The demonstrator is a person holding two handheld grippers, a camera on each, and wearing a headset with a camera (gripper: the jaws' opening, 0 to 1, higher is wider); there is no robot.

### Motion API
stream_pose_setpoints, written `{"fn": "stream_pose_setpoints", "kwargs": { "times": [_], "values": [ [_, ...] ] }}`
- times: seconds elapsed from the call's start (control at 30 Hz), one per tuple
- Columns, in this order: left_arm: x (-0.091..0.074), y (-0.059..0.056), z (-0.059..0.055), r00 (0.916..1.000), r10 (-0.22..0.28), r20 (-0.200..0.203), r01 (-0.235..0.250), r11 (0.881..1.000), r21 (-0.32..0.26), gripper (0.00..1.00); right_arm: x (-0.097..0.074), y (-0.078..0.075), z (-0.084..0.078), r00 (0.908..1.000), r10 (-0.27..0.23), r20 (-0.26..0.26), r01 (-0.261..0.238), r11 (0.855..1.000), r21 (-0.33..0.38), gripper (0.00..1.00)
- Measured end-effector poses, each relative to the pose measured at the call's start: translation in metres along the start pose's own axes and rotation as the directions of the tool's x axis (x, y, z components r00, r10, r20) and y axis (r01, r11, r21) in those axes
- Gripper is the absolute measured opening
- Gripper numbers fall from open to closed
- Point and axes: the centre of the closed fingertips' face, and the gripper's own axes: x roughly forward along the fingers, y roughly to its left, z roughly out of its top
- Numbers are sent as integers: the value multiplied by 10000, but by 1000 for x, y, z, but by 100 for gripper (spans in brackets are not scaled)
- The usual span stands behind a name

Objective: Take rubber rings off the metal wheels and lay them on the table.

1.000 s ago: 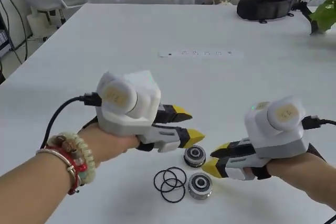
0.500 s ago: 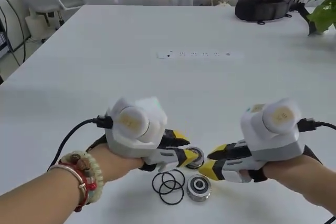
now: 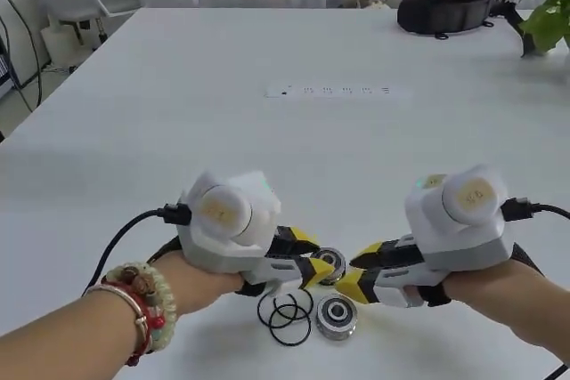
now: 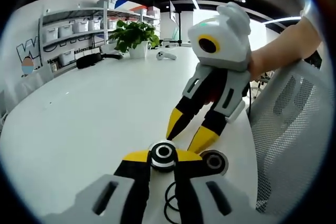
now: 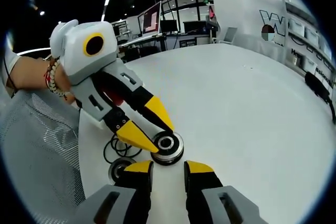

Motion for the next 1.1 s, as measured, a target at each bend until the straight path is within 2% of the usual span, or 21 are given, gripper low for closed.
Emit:
{"fn": "stream_pose_setpoints", "kwargs": {
  "times": [0.4,0.73,0.97,1.0,1.03,1.1],
  "values": [
    [1,-3,1,10000,49,-27,-49,10000,51,7,2,1,-2,10000,-22,-83,21,9999,-119,21],
    [0,-4,1,10000,53,24,-53,10000,80,7,4,1,1,9999,-48,101,50,9999,-132,20],
    [0,-5,1,9999,78,75,-78,10000,-6,7,3,3,2,10000,36,55,-34,9996,-278,16],
    [0,-5,1,9999,81,79,-80,10000,-7,7,3,2,2,10000,20,75,-18,9997,-250,12],
    [0,-5,1,9999,106,79,-106,9999,-15,7,2,1,-1,9998,87,-178,-99,9977,-674,10],
    [0,-5,1,9999,121,90,-120,9999,-56,7,0,1,-2,10000,-43,-63,40,9986,-531,4]
  ]
}}
